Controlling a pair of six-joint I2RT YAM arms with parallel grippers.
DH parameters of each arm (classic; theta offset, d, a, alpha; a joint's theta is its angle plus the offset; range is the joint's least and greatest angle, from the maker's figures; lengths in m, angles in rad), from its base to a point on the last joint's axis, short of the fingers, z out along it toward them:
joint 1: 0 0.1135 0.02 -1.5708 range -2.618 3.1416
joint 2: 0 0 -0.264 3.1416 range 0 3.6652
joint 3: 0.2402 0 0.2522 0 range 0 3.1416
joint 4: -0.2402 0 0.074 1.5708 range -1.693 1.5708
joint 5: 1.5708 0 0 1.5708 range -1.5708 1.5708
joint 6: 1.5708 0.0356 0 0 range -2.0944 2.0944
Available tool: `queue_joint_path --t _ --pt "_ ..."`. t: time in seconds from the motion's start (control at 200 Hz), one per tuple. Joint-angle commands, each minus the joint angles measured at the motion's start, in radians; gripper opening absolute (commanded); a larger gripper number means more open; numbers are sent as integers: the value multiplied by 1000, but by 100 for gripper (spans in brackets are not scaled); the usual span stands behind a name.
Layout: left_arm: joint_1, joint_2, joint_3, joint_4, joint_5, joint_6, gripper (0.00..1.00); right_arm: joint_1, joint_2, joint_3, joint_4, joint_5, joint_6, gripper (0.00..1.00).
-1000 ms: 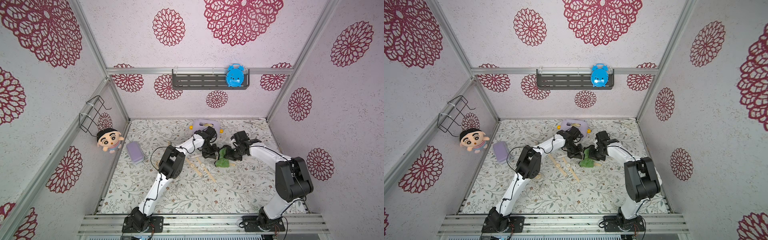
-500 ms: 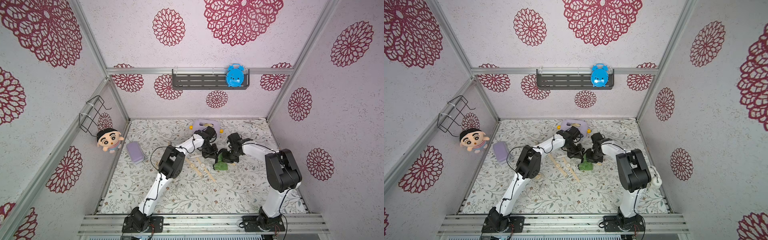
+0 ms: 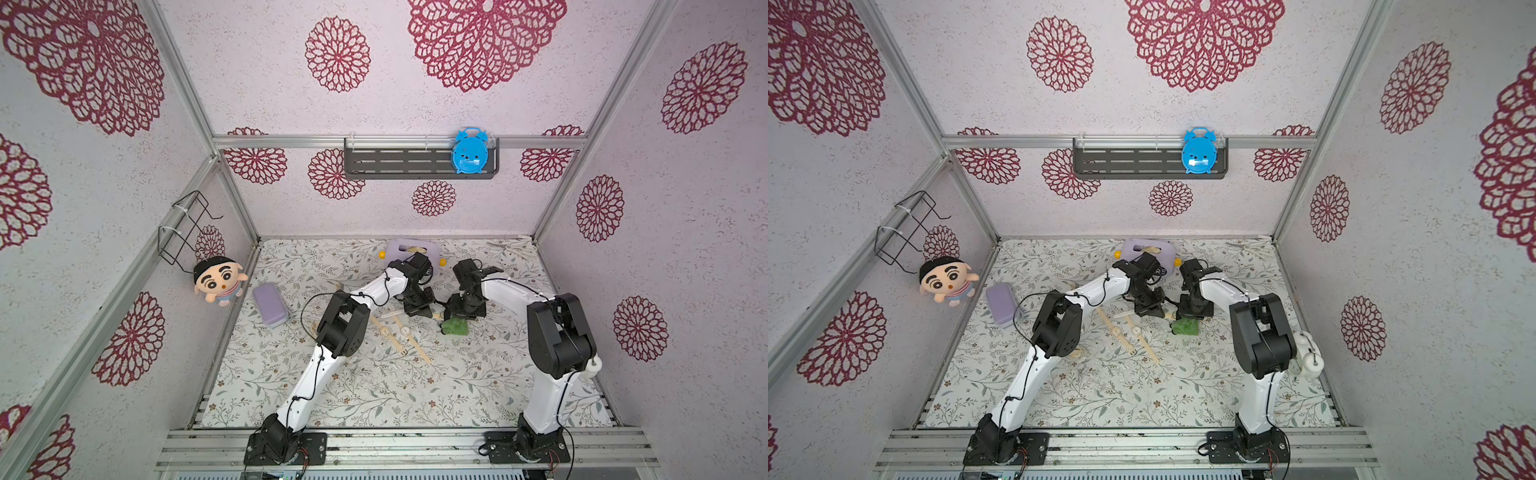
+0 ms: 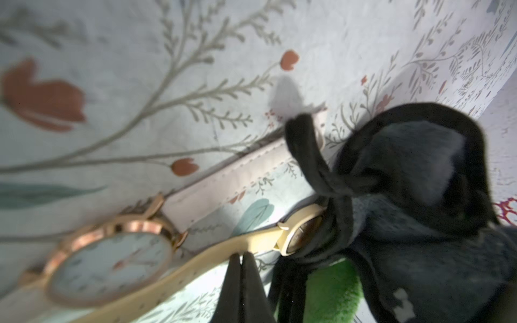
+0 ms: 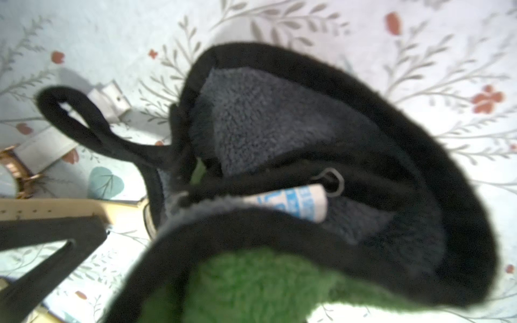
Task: Wipe the watch dial
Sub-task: Wipe the dirt from the watch dial.
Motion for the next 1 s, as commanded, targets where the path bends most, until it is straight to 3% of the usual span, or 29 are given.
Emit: queue_joint_path --t 0.0,0.14,0.28,0.455,0.595,0.996 --pt "37 68 -11 -13 -114 -3 0 -81 -149 -40 42 -90 -33 0" --pt "37 68 -21 -6 -112 -9 0 -138 -244 -110 128 -263 -42 0" --pt "36 67 -30 5 -104 -16 0 -133 -216 -130 180 -400 -50 0" --pt "36 65 -29 5 -107 -15 0 -73 -138 -113 221 -426 -43 0" --pt "36 64 -29 4 -108 -15 0 -37 -59 -90 231 -376 -27 0" --pt "36 65 -35 9 -108 -22 0 50 157 114 -28 15 -53 0"
